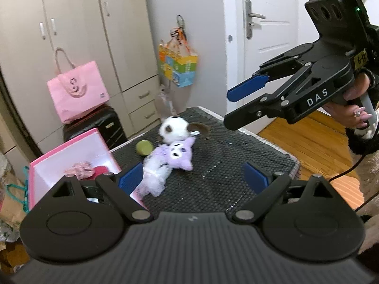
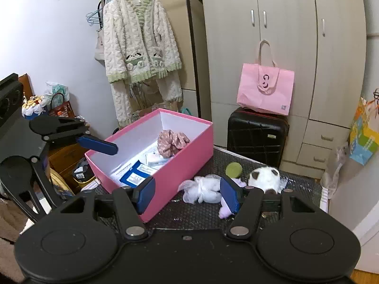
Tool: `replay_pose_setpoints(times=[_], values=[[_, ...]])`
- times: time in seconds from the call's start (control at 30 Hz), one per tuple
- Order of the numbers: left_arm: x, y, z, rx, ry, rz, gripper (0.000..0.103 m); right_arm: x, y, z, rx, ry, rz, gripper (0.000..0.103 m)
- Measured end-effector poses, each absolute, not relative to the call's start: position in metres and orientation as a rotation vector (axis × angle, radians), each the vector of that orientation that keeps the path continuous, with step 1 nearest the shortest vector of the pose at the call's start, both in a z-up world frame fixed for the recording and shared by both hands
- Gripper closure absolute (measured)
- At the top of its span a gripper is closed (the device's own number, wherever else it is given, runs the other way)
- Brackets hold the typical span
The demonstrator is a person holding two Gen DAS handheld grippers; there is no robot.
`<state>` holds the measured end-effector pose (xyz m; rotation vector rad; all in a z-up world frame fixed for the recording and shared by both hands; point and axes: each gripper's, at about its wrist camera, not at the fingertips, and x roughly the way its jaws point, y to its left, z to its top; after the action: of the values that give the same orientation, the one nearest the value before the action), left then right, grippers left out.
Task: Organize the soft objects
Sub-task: 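Withdraw both grippers from the box toward the remaining soft items, then grasp the green sponge with the right gripper while the left gripper grasps the white mesh bath puff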
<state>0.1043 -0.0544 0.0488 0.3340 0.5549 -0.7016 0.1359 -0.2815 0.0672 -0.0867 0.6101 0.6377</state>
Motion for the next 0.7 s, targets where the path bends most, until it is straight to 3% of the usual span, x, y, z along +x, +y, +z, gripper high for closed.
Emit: replay_pose_setpoints(times=[0.7], values=[[0.130, -0.112, -0.028, 0.406, 0.481, -0.497, 0.011, 0.196, -0.303, 0.005, -0.006, 0.721, 0.707, 0.036]])
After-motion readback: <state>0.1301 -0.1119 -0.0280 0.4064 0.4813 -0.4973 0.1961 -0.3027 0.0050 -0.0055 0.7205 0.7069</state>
